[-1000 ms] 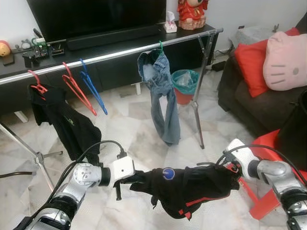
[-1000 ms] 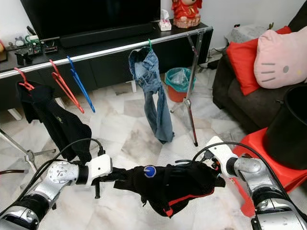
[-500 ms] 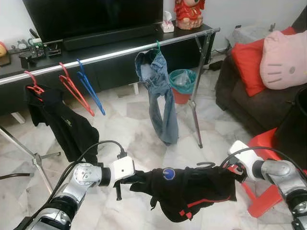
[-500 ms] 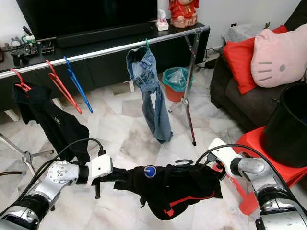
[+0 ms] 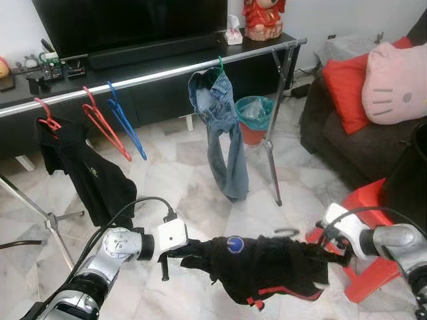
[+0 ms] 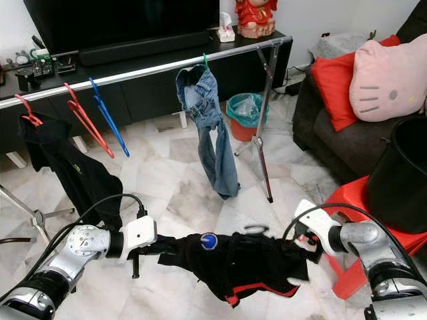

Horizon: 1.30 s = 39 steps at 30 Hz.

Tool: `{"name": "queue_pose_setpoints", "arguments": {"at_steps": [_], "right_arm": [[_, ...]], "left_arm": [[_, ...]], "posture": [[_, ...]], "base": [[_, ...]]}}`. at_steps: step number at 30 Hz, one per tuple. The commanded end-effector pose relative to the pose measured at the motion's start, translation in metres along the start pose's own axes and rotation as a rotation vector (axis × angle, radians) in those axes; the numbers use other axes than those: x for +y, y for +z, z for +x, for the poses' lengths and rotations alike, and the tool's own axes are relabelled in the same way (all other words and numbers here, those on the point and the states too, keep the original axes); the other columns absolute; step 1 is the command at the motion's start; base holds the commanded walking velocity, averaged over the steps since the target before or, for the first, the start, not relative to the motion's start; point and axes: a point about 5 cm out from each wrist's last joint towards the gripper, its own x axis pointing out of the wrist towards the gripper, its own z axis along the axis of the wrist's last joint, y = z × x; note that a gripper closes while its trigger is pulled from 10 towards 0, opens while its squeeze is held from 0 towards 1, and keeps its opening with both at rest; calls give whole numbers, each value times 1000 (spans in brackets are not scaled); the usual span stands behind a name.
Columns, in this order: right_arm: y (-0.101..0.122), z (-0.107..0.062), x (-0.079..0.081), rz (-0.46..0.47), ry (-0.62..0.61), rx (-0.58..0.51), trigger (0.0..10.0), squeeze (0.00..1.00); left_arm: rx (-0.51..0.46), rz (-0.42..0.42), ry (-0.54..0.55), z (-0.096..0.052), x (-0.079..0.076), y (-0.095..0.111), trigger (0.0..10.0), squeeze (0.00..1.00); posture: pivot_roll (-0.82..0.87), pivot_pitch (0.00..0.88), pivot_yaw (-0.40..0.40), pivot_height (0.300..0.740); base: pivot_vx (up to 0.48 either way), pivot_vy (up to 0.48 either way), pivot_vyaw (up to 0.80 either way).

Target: Hang hanger

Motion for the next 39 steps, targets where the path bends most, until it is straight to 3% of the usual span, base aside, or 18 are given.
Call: {"name": "queue_pose_setpoints", "arguments": {"at_steps": [1,12,19,22,30,39], "right_arm": [[-5,-4,0,-26,10,38,10000,0],[0,-15,-1,-73,80,-24,10000,0],[8,-16,-5,-193,-18,-79,10000,0],[12,-14,-2,-311,-21,-80,10000,0],[6,-9,14,-324,70,-143,10000,0],[-1,-15,20,-245,81,-242,10000,0]], "left_arm": [[-35,11,26,-2,4,5,10000,0],[-37,9,14,-2,2,5,10000,0],[-42,7,11,-2,2,6,10000,0],[-38,5,10,-3,2,5,10000,0],[-39,-6,10,-8,4,5,10000,0],[-60,-34,-7,-17,11,9,10000,0]], "posture": [[48,28,41,740],[48,10,40,740],[50,4,38,740],[50,6,39,740],[59,20,40,740],[58,32,48,740]], "base": [[0,0,0],[0,0,0],[0,0,0],[0,0,0],[0,0,0],[0,0,0]]}}
